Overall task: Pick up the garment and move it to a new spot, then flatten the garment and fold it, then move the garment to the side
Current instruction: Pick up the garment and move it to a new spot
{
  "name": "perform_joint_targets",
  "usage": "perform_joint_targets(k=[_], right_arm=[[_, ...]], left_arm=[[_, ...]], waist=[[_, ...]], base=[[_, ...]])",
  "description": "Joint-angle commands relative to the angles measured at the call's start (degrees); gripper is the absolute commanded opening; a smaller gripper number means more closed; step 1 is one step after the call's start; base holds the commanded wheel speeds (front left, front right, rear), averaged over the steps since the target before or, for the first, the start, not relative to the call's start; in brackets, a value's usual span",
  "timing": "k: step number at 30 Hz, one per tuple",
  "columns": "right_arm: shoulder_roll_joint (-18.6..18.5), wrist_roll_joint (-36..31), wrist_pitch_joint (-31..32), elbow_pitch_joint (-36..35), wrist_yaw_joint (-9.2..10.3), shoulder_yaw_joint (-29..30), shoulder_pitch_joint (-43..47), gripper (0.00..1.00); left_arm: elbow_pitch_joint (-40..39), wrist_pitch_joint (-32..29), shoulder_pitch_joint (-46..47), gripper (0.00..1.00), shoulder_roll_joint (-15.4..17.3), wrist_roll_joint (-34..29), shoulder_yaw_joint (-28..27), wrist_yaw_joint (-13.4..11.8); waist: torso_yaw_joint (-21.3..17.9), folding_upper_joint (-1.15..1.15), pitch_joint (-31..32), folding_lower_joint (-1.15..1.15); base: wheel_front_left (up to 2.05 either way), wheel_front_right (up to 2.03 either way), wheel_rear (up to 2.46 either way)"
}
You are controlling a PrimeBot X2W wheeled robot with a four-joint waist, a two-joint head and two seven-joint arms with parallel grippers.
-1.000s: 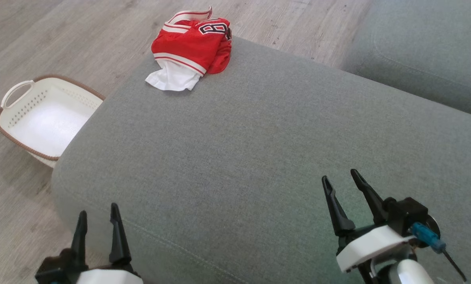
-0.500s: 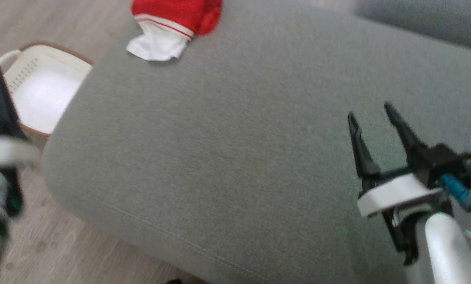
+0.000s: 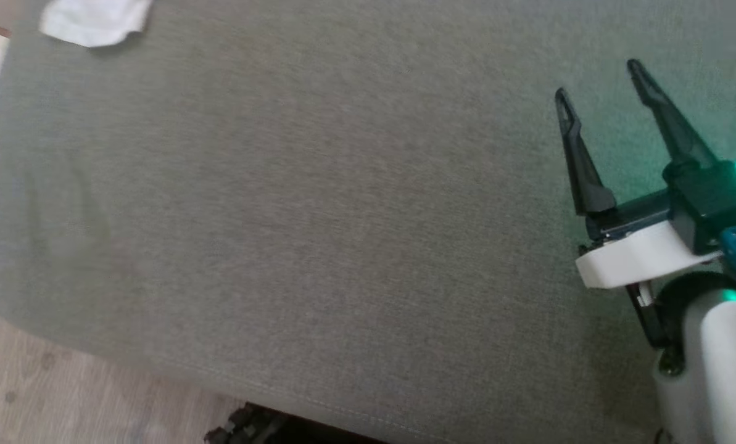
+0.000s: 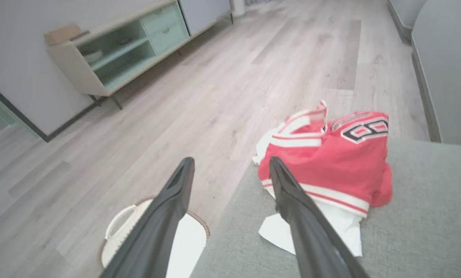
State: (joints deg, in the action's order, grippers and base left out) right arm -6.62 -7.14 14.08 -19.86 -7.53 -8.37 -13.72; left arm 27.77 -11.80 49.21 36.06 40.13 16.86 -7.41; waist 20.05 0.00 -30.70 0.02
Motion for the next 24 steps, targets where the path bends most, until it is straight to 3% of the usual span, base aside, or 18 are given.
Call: perform_joint_targets(k=[1, 8, 15, 20, 22, 23, 24], right_arm=[[-0.03, -0.40, 0.60, -3.47, 0.04, -1.41, -1.02, 1.00], [-1.21, -1.13, 2.50, -8.28, 0.04, 0.48, -0.27, 1.00], [-1.41, -1.52, 3.10, -10.35, 0.04, 0.97, 0.27, 1.00], [-1.35, -1.64, 3.16, -10.75, 0.04, 1.20, 0.03, 1.00], [-1.25, -1.64, 3.09, -10.70, 0.04, 1.24, -0.21, 1.00], [-1.19, -1.65, 2.99, -10.64, 0.04, 1.28, -0.35, 1.00], [-1.13, -1.66, 2.88, -10.56, 0.04, 1.32, -0.51, 1.00]], left_arm=[[0.91, 0.11, 2.69, 1.00, 3.08, 0.23, -2.33, 0.47], [11.34, 2.39, 7.16, 1.00, -1.57, 2.69, -2.09, 4.08], [19.34, 4.02, 9.68, 1.00, -3.56, 3.55, -1.81, 6.42], [24.58, 3.35, 11.55, 1.00, -5.54, 4.47, -0.91, 9.67], [26.32, 2.65, 12.19, 0.44, -6.19, 4.89, -0.54, 10.83], [27.10, 2.35, 12.52, 0.32, -6.34, 4.92, -0.27, 11.29], [27.75, 2.36, 12.86, 0.02, -6.38, 4.81, 0.02, 11.68]], waist=[[-3.38, 0.00, -5.12, -0.02], [-3.92, 0.00, -10.00, -0.02], [-4.16, 0.00, -12.30, -0.02], [-4.23, 0.00, -12.95, -0.02], [-4.31, 0.00, -12.94, -0.02], [-4.36, 0.00, -12.91, -0.02], [-4.40, 0.00, -12.86, -0.02]], base=[[0.00, 0.00, 0.00], [0.00, 0.00, 0.00], [0.00, 0.00, 0.00], [0.00, 0.00, 0.00], [0.00, 0.00, 0.00], [0.00, 0.00, 0.00], [0.00, 0.00, 0.00]])
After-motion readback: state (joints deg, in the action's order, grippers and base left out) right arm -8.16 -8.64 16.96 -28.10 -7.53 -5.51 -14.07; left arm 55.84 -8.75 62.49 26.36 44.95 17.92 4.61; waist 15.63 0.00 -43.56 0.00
